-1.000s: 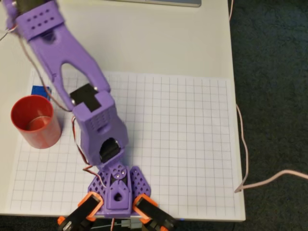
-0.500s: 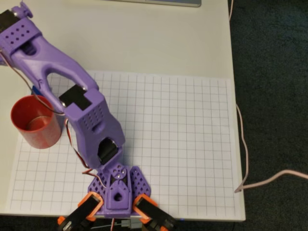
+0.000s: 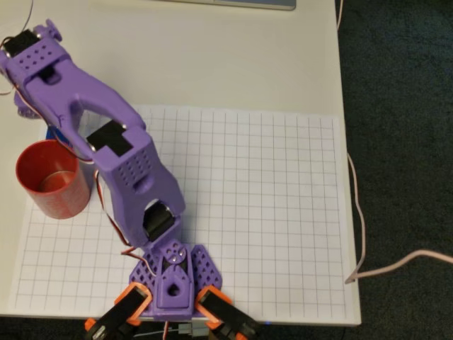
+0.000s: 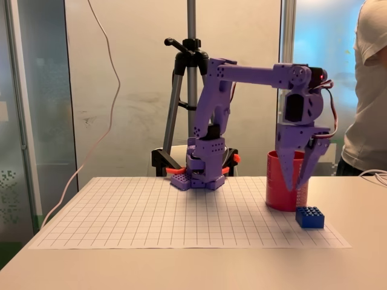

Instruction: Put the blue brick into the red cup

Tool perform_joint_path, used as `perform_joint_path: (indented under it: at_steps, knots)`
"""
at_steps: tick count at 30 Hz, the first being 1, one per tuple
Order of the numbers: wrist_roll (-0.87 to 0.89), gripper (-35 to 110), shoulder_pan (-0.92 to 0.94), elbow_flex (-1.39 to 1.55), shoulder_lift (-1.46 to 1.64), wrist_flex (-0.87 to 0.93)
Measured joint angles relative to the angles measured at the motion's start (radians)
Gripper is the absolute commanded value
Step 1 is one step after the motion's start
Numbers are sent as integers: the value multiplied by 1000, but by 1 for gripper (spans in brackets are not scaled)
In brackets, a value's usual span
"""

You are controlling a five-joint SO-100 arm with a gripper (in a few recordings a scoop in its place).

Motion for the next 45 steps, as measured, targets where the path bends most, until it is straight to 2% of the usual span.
perform_joint_path:
  at_steps: [17, 27, 28, 31, 33, 37, 45]
  knots:
    - [126, 0, -37, 3, -48, -147]
    - [78, 0, -37, 21, -67, -156]
    - [67, 2, -37, 21, -67, -150]
    - [20, 21, -35, 21, -67, -106]
    - [0, 39, -23, 21, -67, -104]
    - [8, 47, -11, 3, -67, -60]
    - [9, 44, -5, -55, -86, -11]
